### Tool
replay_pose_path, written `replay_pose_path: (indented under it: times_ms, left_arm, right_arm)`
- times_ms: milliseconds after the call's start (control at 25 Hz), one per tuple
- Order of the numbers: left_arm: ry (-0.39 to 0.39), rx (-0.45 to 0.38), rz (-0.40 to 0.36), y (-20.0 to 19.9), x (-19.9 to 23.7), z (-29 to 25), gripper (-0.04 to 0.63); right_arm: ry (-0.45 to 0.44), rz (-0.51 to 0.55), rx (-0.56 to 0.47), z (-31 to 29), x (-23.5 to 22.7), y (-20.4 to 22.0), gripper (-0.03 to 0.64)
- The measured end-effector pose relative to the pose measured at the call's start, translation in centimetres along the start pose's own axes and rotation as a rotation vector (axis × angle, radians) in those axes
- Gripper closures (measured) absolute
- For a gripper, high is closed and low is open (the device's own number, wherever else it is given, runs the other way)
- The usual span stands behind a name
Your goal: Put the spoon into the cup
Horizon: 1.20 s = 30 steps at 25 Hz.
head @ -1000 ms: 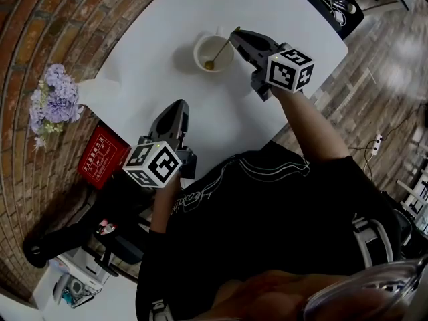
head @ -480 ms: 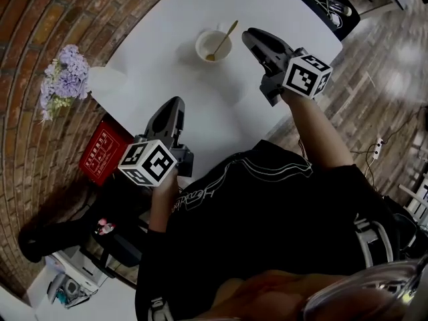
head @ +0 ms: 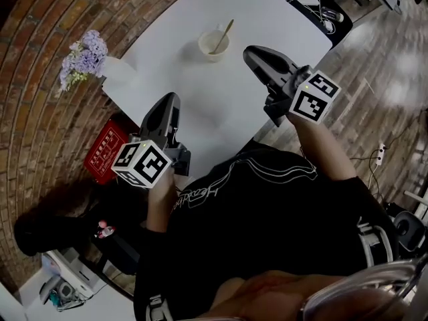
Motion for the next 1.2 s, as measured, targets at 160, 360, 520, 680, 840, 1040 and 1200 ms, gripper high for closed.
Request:
replay_pose_path:
  times_ms: [160,360,520,680,840,1040,1200]
  left_arm:
    - [0.042,-0.021,-0.021,-0.5,-2.3,1.9,0.592]
    - [0.075,-0.029,-0.06,-0.5,-4.2,3.3,0.592]
    - [0.099,-0.03,-0.08,-0.7,-5.1,3.7,0.592]
    - [0.119,-0.023,-0.096,-0.6,-6.0,3.6,0.592]
    - [0.134,-0.015,-0.105,-0.4,-6.6,3.6,0.592]
    - [0.139,-0.008,-0.102,-0.1,-6.7,3.5,0.592]
    - [0.14,-0.008,-0.103,0.0,-6.9,3.5,0.592]
  right_arm:
    - [-0.059,0.07,0.052,1.7,4.0,0.8,0.605]
    - [-0.133,0.181,0.151,3.2,7.5,2.8,0.615]
    - [-0.149,0.19,0.178,3.9,8.5,3.7,0.62]
    - [-0.146,0.141,0.164,4.4,8.3,3.6,0.62]
    - [-0.136,0.136,0.157,4.6,8.4,3.3,0.62]
    - [-0.133,0.127,0.158,4.6,8.4,3.4,0.62]
    - [-0.137,0.121,0.157,4.5,8.4,3.2,0.62]
Point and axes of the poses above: the fingertips, and each gripper's own axes: z backward along the fingers, x to its left, y out of its underside, the point moved 3 cm from there along z, backward along the fingers, and after that the axes turned 7 degrees about -x, right-handed, at the moved point
